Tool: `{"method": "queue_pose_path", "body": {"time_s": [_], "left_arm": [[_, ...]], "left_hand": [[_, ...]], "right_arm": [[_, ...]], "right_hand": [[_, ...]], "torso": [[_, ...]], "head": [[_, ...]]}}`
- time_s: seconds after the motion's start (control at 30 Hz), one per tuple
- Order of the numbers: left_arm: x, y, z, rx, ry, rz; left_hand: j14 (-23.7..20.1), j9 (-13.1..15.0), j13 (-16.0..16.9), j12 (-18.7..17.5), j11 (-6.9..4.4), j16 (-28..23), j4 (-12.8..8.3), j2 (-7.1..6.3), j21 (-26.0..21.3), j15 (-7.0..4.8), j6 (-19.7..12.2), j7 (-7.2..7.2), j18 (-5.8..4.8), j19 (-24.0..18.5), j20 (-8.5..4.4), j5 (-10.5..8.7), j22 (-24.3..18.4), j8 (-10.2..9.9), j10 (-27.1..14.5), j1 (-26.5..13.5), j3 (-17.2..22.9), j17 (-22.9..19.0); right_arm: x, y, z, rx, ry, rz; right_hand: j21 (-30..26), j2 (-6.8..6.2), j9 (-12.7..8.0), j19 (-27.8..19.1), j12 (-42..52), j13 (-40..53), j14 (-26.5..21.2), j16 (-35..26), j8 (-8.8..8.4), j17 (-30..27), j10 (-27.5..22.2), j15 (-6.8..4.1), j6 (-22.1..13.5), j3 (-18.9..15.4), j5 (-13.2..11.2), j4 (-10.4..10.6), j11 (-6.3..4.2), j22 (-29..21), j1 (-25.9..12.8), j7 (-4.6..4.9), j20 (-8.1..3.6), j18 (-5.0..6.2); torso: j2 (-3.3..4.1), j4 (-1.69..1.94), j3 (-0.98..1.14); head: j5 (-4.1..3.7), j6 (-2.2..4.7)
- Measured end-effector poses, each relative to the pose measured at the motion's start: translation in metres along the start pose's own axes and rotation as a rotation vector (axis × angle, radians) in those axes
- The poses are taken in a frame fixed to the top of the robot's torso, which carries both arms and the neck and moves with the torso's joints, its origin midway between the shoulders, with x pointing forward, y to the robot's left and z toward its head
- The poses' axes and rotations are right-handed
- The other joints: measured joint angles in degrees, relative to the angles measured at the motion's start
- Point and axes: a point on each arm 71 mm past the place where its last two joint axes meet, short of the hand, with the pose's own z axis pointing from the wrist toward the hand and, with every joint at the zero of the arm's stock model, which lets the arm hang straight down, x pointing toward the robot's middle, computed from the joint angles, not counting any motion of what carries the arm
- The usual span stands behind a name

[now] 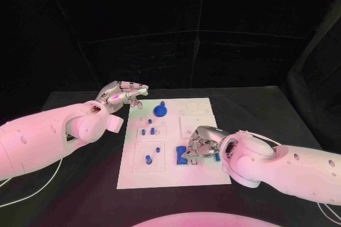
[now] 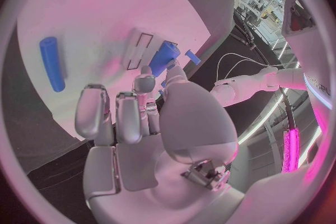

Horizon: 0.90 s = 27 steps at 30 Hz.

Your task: Assemble the parts on the task board

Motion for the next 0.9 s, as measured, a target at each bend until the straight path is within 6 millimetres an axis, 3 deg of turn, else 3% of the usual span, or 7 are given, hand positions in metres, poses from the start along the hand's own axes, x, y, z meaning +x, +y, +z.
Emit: {"method": "queue_pose_path", "body": {"time_s": [0.23, 0.53, 0.9], "left_arm": [[-0.0005, 0.0000, -0.0003, -0.001, -0.001, 0.000], [-0.0008, 0.0001, -0.0003, -0.001, -0.001, 0.000], [-0.0005, 0.0002, -0.0002, -0.002, 0.000, 0.000]], "left_hand": [[0.00, 0.00, 0.00, 0.00, 0.00, 0.00, 0.00, 0.00, 0.00, 0.00, 0.00, 0.00, 0.00, 0.00, 0.00, 0.00, 0.00, 0.00, 0.00, 0.00, 0.00, 0.00], [0.00, 0.00, 0.01, 0.00, 0.00, 0.00, 0.00, 0.00, 0.00, 0.00, 0.00, 0.00, 0.00, 0.00, 0.00, 0.00, 0.01, 0.00, 0.00, 0.00, 0.00, 0.00], [0.00, 0.00, 0.01, 0.00, 0.00, 0.00, 0.00, 0.00, 0.00, 0.00, 0.00, 0.00, 0.00, 0.00, 0.00, 0.00, 0.01, 0.00, 0.00, 0.00, 0.00, 0.00]], "right_arm": [[-0.0004, -0.0013, -0.0016, -0.001, -0.004, -0.007], [0.0008, 0.0042, -0.0036, -0.034, 0.002, -0.006], [0.0031, 0.0062, -0.0025, -0.041, 0.025, -0.022]], "right_hand": [[0.00, 0.05, 0.39, 0.00, 0.00, 0.00, 0.00, 0.00, -0.19, -0.01, 0.00, 0.00, 0.00, -1.70, 0.17, 1.08, 0.00, -0.01, -0.91, 0.00, 0.00, 0.00], [0.00, -0.55, 1.24, 0.00, 0.01, 0.50, 0.00, 0.00, -0.22, 0.18, 0.42, 0.01, 0.32, -3.86, -6.13, 2.92, 0.01, 0.14, -1.77, -0.08, 0.00, 0.00], [0.00, -0.55, 1.56, 0.23, 0.64, 0.97, 0.00, 0.00, -0.22, 0.50, 0.63, 0.01, 0.61, -3.83, -6.45, 3.25, -0.20, 0.51, -1.76, -0.21, -0.22, 0.00]], "torso": [[0.03, -0.01, 0.01], [0.02, -0.01, 0.04], [-0.01, -0.03, 0.01]], "head": [[0.19, -0.04], [0.24, -0.08], [0.15, -0.16]]}}
